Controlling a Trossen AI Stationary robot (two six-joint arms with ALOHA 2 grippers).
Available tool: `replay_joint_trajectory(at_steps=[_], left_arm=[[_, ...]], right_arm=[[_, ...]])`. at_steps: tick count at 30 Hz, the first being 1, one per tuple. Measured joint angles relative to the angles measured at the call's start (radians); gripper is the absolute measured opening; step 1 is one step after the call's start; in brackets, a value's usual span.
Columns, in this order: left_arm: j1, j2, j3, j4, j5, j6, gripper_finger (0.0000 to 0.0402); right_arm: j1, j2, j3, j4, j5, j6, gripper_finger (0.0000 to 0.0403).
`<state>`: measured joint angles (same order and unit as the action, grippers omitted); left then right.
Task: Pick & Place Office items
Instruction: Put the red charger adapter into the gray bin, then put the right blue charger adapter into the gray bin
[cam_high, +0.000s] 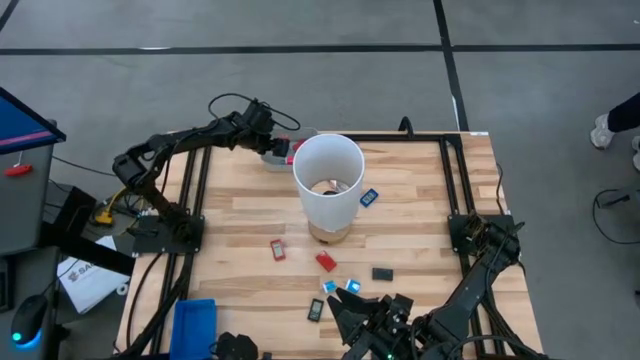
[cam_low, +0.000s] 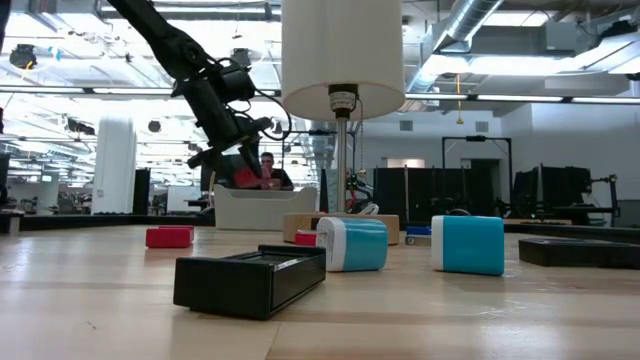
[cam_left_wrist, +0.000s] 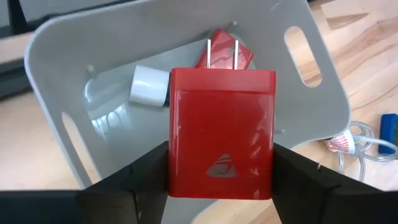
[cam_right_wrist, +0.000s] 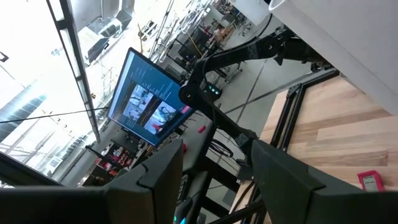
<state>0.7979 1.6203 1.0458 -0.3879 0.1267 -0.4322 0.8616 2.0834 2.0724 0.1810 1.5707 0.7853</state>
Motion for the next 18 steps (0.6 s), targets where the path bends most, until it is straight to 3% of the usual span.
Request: replay_joint_trajectory(at_steps=[8,18], left_arm=[[0.000,-0.002,0.001,0.040,-0.004,0.017,0.0257],[0.000,-0.061,0.001,-0.059,0.022,0.132,0.0235]], right_arm=[[0.000,0.000,0.000,0.000,0.000,-0.001,0.0184],[0.000,0.000,0.000,0.000,0.000,-0.001,0.0184]])
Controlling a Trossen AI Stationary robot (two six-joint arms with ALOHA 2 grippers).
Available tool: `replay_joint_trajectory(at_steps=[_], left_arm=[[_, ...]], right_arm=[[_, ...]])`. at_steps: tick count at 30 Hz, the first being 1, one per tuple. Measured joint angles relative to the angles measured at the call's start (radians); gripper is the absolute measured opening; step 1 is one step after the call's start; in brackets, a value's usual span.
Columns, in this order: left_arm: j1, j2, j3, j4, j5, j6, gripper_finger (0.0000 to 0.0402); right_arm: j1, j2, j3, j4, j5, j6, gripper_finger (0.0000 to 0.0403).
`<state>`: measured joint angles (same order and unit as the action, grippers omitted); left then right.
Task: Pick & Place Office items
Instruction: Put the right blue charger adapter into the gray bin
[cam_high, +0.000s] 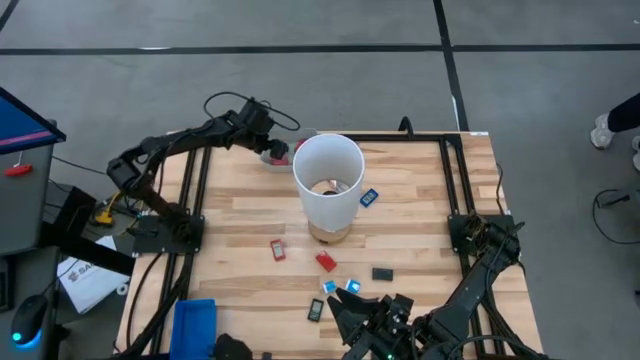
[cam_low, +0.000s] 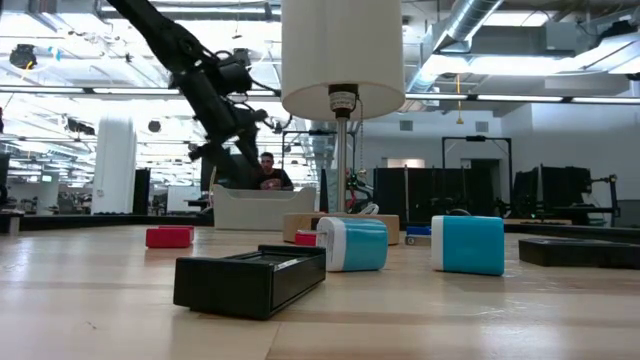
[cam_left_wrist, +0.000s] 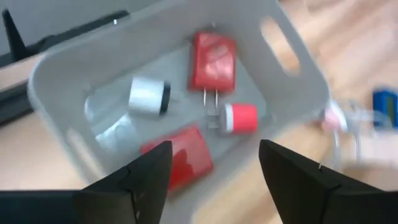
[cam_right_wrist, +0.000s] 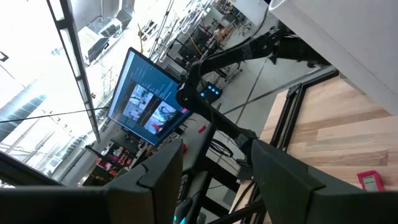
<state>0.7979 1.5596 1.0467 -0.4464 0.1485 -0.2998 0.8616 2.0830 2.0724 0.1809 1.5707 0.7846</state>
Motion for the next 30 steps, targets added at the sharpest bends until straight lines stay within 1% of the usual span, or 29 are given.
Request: replay_joint_trajectory(at_steps=[5,8,10,14,18,21,25,28,30], left_arm=[[-0.021,-0.140,0.000,-0.154,0.009,0.118,0.0220],[-0.052,-0.242,0.000,-0.226,0.061,0.187,0.0212],[-0.078,-0.306,0.000,-0.281,0.090,0.195,0.0208],[-0.142,-0.431,0.000,-0.403,0.094,0.195,0.0201],[-0.239,-0.546,0.000,-0.477,0.109,0.190,0.0194],[-0.328,-0.619,0.000,-0.497,0.140,0.146,0.0189],[-0.447,-0.696,-0.001,-0.494,0.139,0.043,0.0183],[-0.534,-0.738,-0.001,-0.484,0.135,-0.036,0.0179],[-0.592,-0.758,-0.001,-0.471,0.120,-0.082,0.0176]], right_arm=[[0.000,0.000,0.000,0.000,0.000,-0.008,0.0184],[0.000,0.000,0.000,0.000,0.000,-0.020,0.0184],[0.000,0.000,0.000,0.000,0.000,-0.027,0.0184],[0.002,0.000,0.000,-0.001,0.000,-0.036,0.0184],[0.017,0.000,0.000,-0.016,-0.003,-0.036,0.0184],[0.046,0.000,0.000,-0.053,-0.009,-0.037,0.0184],[0.082,0.000,0.000,-0.126,-0.010,-0.047,0.0184],[0.093,0.000,0.000,-0.258,-0.118,-0.059,0.0184],[0.092,0.000,0.000,-0.341,-0.190,-0.033,0.0184]])
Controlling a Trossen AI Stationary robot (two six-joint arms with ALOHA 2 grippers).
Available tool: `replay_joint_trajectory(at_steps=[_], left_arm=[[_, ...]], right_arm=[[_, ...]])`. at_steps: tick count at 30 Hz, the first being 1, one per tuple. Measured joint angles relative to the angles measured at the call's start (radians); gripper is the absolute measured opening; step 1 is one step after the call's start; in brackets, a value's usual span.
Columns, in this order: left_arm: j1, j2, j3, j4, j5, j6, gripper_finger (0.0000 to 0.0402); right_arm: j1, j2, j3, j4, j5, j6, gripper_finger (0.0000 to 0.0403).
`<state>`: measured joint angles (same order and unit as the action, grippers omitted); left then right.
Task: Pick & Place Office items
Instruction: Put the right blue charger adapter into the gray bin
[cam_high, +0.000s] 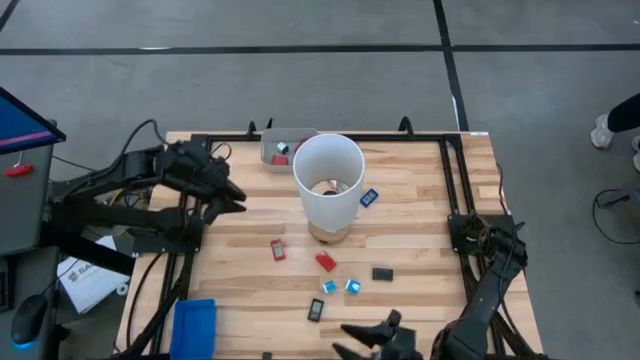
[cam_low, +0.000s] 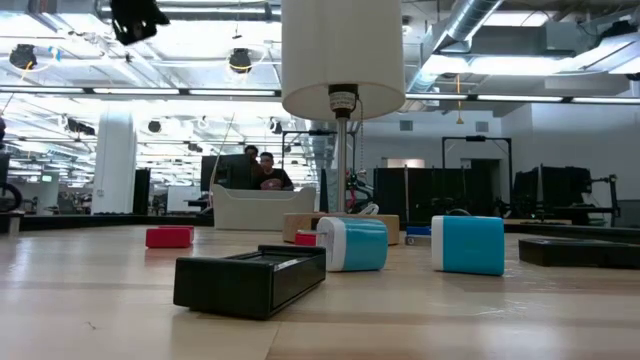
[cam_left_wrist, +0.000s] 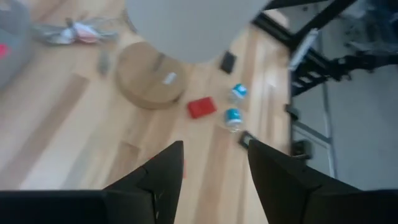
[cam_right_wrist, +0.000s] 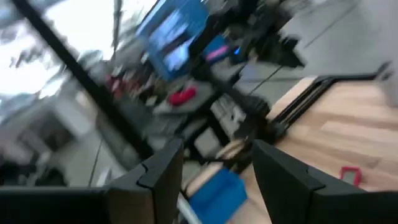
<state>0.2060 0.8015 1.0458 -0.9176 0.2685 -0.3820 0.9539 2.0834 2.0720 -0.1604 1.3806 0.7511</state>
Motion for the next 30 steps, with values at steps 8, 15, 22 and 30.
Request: replay_joint_trajectory(at_steps=[8,15,22,30], left_arm=[[-0.264,-0.030,0.000,0.010,-0.125,-0.095,0.0164],[-0.555,-0.027,0.000,0.045,-0.404,-0.116,0.0144],[-0.829,-0.023,0.000,0.044,-0.682,-0.202,0.0135],[-1.030,0.076,0.000,0.043,-0.862,-0.226,0.0165]], right_arm=[[-0.101,0.000,0.000,-0.461,-0.483,0.276,0.0170],[-0.196,0.000,0.000,-0.851,-0.886,0.477,0.0120],[-0.159,-0.003,-0.035,-0.998,-0.799,0.492,0.0090],[-0.126,0.002,-0.249,-1.085,-0.731,0.738,0.0133]])
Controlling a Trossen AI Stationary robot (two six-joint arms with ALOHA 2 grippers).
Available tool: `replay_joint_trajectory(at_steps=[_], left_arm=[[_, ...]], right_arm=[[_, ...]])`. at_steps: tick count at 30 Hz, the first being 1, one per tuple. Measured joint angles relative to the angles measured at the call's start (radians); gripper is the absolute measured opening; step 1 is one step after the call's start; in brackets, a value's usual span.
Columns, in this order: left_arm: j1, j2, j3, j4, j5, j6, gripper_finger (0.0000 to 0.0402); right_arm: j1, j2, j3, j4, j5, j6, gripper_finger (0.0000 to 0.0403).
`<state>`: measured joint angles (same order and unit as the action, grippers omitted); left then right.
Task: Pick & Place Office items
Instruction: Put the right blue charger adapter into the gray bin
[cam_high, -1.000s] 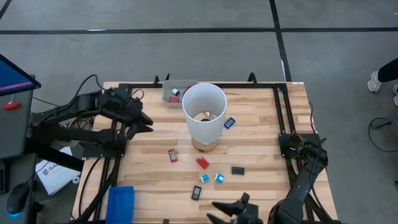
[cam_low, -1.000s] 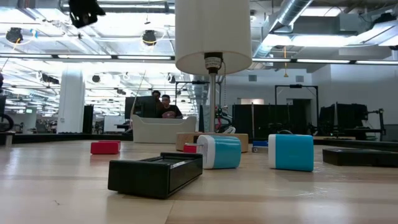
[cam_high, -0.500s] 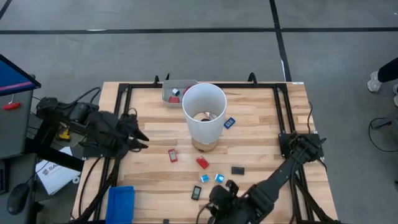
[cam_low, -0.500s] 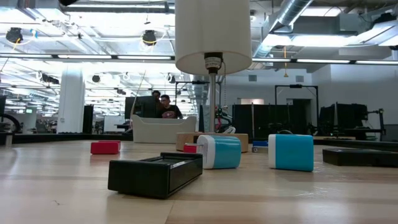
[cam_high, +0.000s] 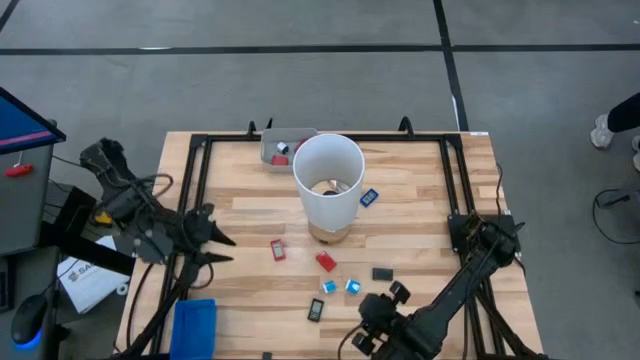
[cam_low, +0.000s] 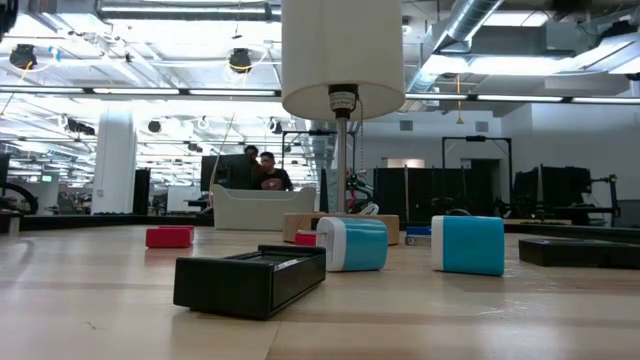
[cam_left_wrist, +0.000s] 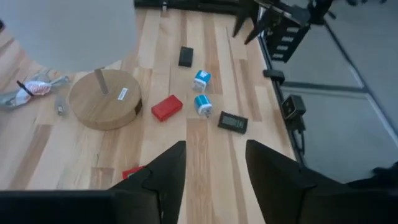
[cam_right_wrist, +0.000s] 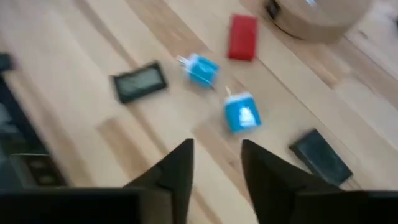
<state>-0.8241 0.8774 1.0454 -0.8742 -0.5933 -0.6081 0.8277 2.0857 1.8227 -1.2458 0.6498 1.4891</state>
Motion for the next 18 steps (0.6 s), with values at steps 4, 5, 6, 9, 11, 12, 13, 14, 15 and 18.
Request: replay_joint_trajectory(at_steps=[4,5,6,9,11,12,13,14,15,18], left_arm=[[-0.026,0.054,0.000,-0.001,-0.028,0.000,0.0188],[-0.026,0.063,0.000,0.000,-0.028,0.000,0.0193],[-0.026,0.072,0.000,-0.001,-0.028,0.000,0.0197],[-0.025,0.088,0.000,-0.001,-0.029,0.000,0.0205],[-0.025,0.092,0.000,0.000,-0.034,0.000,0.0207],[-0.025,0.093,0.000,0.000,-0.038,0.000,0.0207],[-0.025,0.093,0.000,0.000,-0.044,0.000,0.0206],[-0.025,0.093,0.000,0.000,-0.051,0.000,0.0205],[-0.025,0.093,0.000,0.000,-0.058,-0.002,0.0204],[-0.025,0.093,0.000,0.000,-0.065,-0.010,0.0202]], right_arm=[[-0.004,-0.002,-0.081,0.017,0.001,0.054,0.0202],[-0.006,-0.002,-0.092,0.017,0.001,0.055,0.0220],[-0.009,-0.002,-0.100,0.017,0.002,0.052,0.0238],[-0.021,-0.003,-0.128,0.046,0.005,-0.005,0.0280],[-0.031,-0.003,-0.154,0.089,0.005,-0.067,0.0295],[-0.035,-0.003,-0.171,0.121,0.005,-0.099,0.0300],[-0.040,-0.003,-0.187,0.150,0.004,-0.130,0.0303],[-0.045,-0.003,-0.204,0.179,0.002,-0.161,0.0304],[-0.050,-0.003,-0.220,0.209,0.000,-0.186,0.0305],[-0.069,-0.003,-0.254,0.257,-0.010,-0.246,0.0305]])
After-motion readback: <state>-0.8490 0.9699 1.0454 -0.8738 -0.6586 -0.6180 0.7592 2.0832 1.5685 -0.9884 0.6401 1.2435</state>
